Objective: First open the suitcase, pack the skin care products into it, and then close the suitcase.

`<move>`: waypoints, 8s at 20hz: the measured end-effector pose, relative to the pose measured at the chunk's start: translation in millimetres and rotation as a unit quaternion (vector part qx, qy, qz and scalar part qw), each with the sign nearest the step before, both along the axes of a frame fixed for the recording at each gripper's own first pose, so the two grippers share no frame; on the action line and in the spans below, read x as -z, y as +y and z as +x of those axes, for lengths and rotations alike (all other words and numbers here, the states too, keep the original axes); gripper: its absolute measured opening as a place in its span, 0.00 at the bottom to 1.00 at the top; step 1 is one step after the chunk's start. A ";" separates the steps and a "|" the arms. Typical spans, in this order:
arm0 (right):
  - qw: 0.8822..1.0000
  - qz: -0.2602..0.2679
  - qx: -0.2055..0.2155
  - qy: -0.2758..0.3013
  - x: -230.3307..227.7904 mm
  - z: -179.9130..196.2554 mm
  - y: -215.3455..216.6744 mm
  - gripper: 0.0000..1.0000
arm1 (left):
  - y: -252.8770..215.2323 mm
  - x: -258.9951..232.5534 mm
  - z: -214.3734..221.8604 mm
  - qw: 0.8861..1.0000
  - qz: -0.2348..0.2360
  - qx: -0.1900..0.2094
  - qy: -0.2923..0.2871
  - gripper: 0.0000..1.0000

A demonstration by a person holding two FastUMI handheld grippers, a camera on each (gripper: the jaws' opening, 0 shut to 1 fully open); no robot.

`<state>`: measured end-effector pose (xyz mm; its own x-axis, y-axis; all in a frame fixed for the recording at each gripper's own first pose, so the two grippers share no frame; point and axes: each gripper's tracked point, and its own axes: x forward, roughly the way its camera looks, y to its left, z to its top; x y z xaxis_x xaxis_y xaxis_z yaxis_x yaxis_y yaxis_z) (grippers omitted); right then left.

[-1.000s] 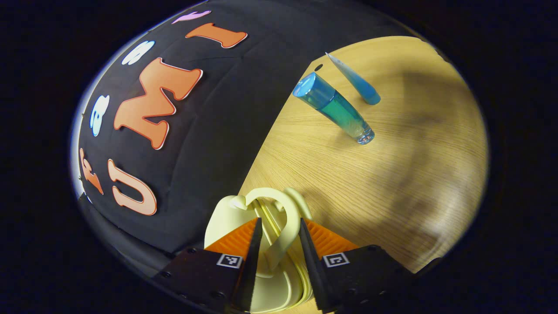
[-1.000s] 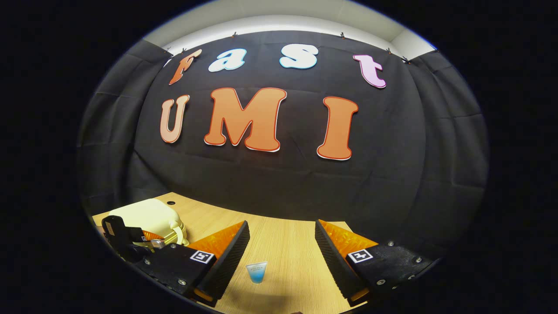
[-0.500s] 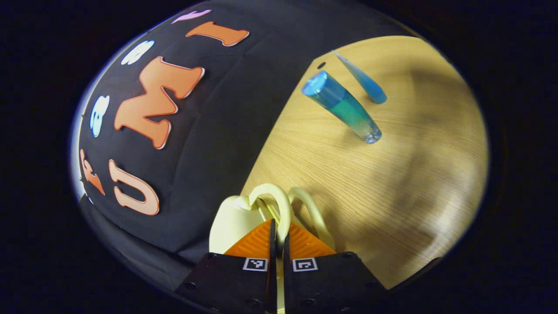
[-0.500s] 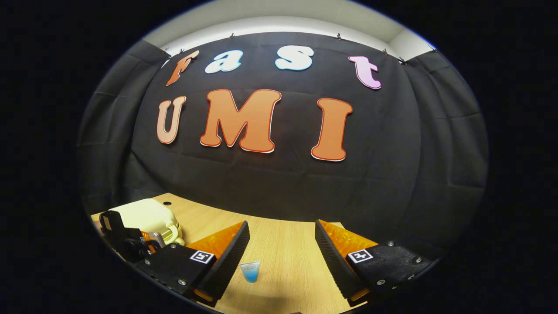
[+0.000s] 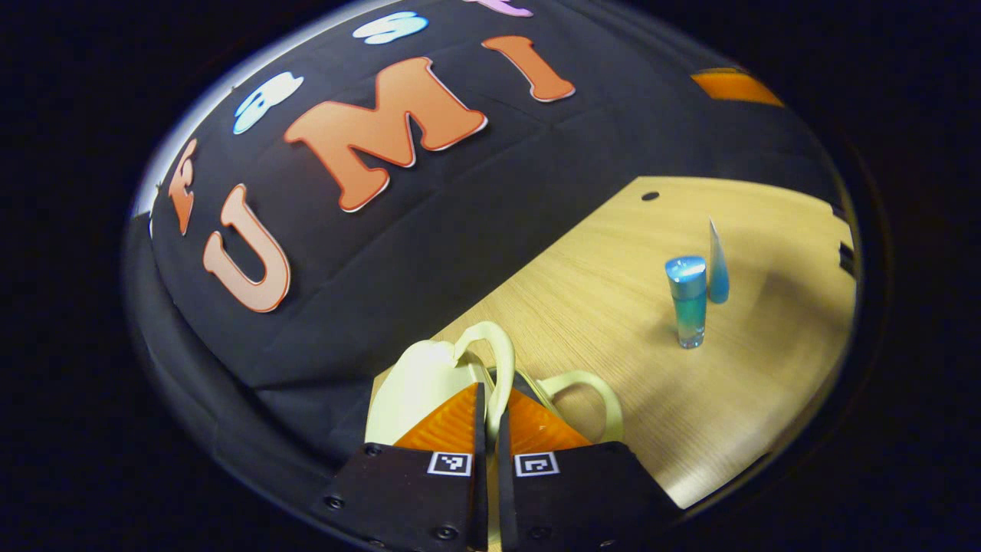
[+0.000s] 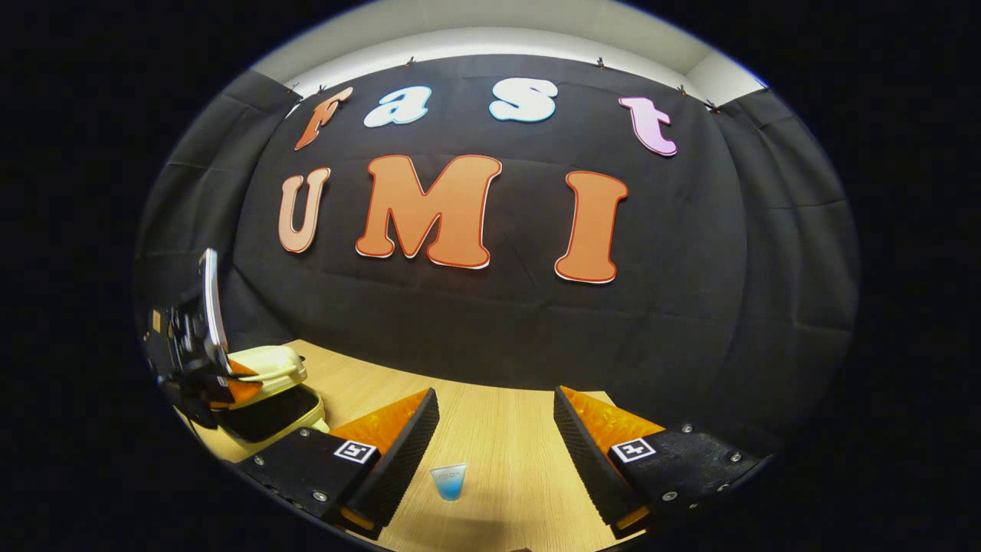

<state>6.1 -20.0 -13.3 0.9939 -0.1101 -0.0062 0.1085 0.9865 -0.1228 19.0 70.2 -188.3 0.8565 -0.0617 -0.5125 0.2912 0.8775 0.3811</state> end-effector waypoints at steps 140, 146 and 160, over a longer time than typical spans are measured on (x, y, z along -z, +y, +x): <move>0.932 0.076 -0.209 0.286 214.9 59.1 60.1 0.51 | -107.4 -53.0 58.0 0.951 -0.280 -0.113 -0.062 0.34; 0.930 0.085 -0.258 0.249 149.1 41.6 90.8 0.51 | -40.6 -84.1 37.2 0.949 -0.258 -0.162 -0.076 0.34; 0.915 0.114 -0.300 0.244 110.7 25.9 215.6 0.50 | 113.4 -32.1 7.5 0.956 -0.218 -0.195 -0.018 0.34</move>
<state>32.1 195.5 -124.0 0.7478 0.5137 -0.4207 -0.4735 0.8567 0.2043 26.6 183.6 -156.2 0.8749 0.0653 -0.4798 -0.0973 0.9944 -0.0420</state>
